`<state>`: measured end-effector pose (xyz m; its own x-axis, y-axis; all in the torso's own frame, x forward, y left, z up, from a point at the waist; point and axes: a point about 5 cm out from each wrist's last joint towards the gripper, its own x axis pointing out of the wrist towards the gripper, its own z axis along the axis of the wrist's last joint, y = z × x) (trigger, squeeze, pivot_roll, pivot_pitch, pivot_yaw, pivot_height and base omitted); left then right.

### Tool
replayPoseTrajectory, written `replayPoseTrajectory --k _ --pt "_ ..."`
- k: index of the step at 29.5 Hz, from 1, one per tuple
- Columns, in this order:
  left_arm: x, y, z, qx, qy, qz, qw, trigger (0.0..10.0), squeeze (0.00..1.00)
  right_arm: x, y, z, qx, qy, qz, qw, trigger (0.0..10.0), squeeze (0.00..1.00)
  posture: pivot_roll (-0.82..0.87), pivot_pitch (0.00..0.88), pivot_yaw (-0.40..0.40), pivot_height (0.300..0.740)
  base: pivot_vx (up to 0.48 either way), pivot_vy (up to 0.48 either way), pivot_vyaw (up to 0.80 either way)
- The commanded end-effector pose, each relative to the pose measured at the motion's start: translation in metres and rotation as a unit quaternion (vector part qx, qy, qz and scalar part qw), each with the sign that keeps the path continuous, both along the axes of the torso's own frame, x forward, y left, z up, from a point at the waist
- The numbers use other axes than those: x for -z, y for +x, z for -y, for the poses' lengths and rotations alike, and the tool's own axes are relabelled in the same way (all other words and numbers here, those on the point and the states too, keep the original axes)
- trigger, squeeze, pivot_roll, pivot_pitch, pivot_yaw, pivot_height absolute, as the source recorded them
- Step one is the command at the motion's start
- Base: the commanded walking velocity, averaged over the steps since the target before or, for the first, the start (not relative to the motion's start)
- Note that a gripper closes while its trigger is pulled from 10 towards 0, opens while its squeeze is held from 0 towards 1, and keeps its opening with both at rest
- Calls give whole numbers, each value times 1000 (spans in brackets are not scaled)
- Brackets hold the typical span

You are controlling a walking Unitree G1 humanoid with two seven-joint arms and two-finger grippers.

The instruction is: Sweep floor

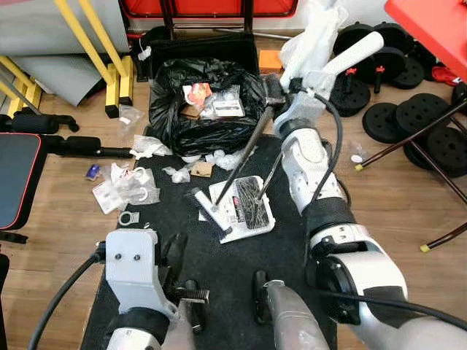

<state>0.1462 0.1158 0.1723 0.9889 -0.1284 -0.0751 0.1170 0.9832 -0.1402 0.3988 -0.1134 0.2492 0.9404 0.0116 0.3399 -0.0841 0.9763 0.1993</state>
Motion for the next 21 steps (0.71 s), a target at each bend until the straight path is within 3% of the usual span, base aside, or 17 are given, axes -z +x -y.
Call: replayPoseTrajectory --k 1,14,16,21 --pt "6 -1 -2 -13 4 -16 1000 10000 0 -12 -1 -2 3 -8 19 1000 10000 0 15 376 -7 740 0 0 0" --pt "7 4 -1 -13 -1 -14 1000 10000 0 -41 0 4 18 5 43 999 10000 0 8 370 -10 740 0 0 0" --pt "6 3 -1 -13 -2 -14 1000 10000 0 -57 -3 -2 -19 61 70 996 10000 0 5 376 -8 740 0 0 0" --pt "6 1 -1 -12 -3 -15 1000 10000 0 -64 -6 -7 -54 110 81 989 10000 0 7 383 -9 740 0 0 0"
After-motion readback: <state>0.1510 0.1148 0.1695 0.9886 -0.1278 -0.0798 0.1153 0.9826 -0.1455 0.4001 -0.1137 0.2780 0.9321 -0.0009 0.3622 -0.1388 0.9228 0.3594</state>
